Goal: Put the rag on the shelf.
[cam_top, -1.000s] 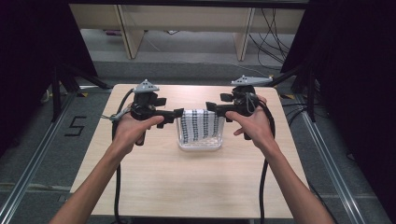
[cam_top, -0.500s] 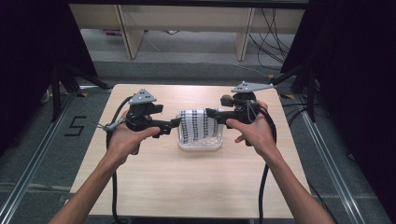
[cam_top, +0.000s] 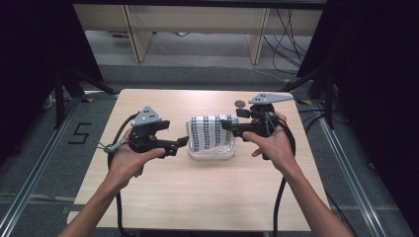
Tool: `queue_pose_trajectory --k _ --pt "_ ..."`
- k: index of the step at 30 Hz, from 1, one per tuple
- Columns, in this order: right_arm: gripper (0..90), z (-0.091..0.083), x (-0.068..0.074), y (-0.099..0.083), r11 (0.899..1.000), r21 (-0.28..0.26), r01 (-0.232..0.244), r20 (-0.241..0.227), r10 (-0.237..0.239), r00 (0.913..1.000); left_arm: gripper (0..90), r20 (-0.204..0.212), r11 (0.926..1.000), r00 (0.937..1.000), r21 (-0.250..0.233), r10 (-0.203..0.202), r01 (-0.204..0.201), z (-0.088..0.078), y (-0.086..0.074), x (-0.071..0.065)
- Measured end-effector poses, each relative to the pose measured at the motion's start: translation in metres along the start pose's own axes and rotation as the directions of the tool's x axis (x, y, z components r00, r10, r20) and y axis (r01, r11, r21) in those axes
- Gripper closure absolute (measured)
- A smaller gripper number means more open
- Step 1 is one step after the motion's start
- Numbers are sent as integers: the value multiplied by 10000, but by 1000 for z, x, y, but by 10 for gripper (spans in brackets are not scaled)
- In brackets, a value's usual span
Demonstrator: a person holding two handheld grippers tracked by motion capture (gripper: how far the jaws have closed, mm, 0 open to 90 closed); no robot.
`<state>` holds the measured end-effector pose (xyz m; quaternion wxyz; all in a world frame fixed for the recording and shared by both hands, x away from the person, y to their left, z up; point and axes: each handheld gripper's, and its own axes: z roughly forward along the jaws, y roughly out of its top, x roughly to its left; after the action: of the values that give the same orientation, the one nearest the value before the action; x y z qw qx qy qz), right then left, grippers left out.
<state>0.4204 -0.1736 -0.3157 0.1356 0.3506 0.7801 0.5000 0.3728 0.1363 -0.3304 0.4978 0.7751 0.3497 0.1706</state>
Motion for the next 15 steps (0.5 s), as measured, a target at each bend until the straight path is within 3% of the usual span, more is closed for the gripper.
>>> queue_pose_trajectory --k 7,11,12,14,15 --pt "272 -3 0 -11 9993 -44 -358 -114 358 9993 166 167 9998 9998 132 144 -147 -5 -19 -7" --pt "263 -5 -1 -15 9999 -73 -140 -114 140 9998 166 269 9998 9996 165 69 -74 -6 -28 -9" --pt "263 -6 1 -16 9993 0 -380 -79 380 9992 165 285 9999 9996 157 52 -57 -6 -30 -9" --pt "261 -5 -1 -18 9999 -148 -89 -248 85 9997 166 327 9999 9995 101 5 -8 -6 -34 -8" --pt "261 -6 1 -19 9996 -101 -278 -237 276 9993 166 311 10000 9995 44 2 -3 -6 -36 -8"
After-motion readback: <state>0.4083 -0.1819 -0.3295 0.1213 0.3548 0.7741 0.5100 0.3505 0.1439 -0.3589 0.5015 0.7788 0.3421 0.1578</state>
